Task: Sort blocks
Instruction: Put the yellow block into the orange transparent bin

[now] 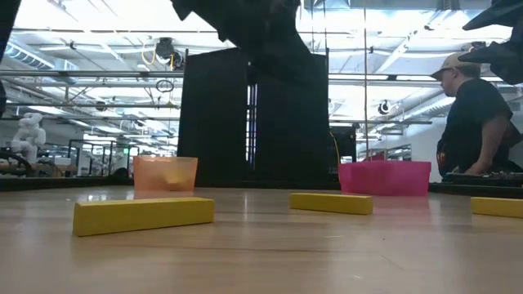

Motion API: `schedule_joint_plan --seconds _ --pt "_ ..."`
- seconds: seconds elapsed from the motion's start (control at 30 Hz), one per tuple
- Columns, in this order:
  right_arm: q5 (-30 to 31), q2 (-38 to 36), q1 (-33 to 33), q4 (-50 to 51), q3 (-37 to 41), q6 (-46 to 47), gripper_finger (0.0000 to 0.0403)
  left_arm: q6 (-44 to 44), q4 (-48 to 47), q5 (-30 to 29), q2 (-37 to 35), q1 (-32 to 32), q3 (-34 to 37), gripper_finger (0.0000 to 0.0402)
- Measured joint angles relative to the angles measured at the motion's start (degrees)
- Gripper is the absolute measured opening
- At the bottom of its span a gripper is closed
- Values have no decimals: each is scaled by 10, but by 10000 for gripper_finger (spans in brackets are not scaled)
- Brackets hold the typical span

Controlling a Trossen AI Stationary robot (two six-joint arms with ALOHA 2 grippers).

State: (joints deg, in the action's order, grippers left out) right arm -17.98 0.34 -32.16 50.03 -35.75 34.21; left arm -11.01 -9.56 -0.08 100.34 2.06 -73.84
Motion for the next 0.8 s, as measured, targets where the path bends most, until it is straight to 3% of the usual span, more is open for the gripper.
schedule_joint_plan --seconds 0.4,0.8 --pt "0 0 0 1 0 2 249 131 -1 30 94 45 -66 209" --pt "-1 0 0 1 0 2 249 160 -30 30 155 60 -84 209"
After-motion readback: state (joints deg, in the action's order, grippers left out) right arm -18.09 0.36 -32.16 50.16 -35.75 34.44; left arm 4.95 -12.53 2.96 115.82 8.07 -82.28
